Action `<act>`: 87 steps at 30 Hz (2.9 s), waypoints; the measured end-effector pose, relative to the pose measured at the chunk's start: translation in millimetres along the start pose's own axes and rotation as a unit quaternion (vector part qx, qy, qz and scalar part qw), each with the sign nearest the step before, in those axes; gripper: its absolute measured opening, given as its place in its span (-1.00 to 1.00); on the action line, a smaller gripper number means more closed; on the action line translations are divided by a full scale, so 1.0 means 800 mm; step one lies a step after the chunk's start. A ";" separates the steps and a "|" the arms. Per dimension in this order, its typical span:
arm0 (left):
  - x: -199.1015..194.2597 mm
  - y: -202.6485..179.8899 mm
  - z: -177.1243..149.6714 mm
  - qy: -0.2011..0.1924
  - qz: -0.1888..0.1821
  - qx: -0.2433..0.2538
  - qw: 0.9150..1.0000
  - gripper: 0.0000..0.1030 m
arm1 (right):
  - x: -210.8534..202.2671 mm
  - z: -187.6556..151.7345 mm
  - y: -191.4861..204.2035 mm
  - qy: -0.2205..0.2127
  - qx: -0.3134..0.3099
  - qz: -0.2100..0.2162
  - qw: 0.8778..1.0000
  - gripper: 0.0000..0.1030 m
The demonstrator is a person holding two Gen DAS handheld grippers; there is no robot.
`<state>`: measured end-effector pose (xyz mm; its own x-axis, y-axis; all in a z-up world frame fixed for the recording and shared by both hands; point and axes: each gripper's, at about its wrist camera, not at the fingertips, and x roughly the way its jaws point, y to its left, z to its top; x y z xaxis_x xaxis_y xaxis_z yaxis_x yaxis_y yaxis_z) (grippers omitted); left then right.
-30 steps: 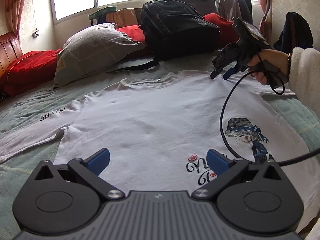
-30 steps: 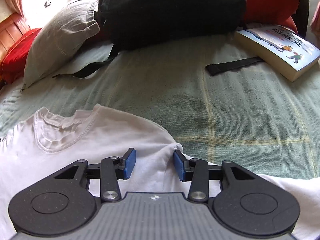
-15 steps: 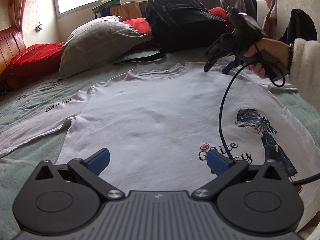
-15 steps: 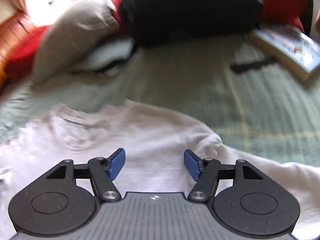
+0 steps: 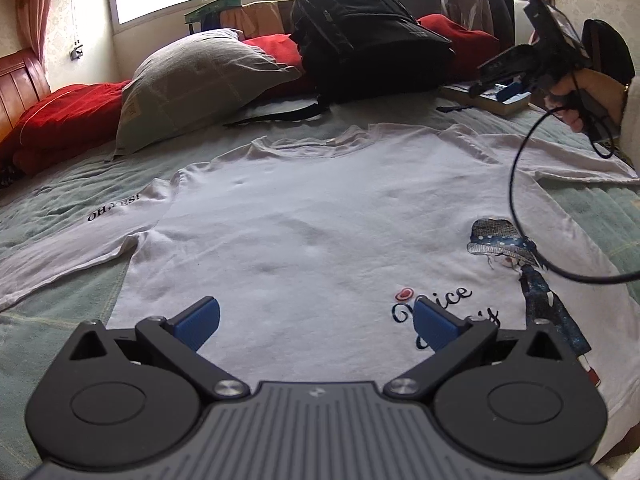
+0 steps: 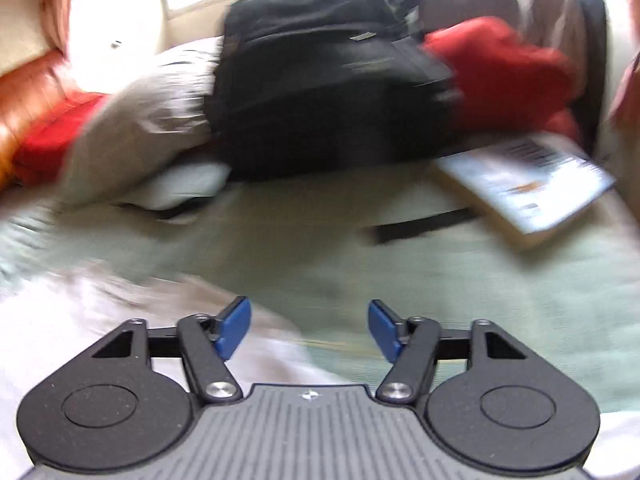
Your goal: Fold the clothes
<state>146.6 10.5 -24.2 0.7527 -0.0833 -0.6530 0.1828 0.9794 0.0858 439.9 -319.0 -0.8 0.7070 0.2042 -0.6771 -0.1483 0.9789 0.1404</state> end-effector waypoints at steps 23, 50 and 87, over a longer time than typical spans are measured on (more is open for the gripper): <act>0.011 -0.053 0.002 0.019 -0.017 0.042 0.999 0.99 | -0.042 -0.112 -0.114 0.022 -0.123 -0.116 0.985 -0.11; 0.008 -0.047 -0.001 0.012 -0.017 0.021 1.000 0.99 | -0.050 -0.054 -0.111 -0.023 -0.062 -0.097 0.993 -0.86; 0.022 -0.030 -0.003 0.024 -0.017 0.008 1.000 0.99 | 0.019 -0.057 -0.011 0.019 -0.206 -0.025 0.978 -0.94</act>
<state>153.8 -14.0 -39.2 0.7150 -0.1082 -0.6907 0.2187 0.9730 0.0740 420.5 -324.8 -45.4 0.6956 0.1486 -0.7029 -0.3860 0.9025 -0.1912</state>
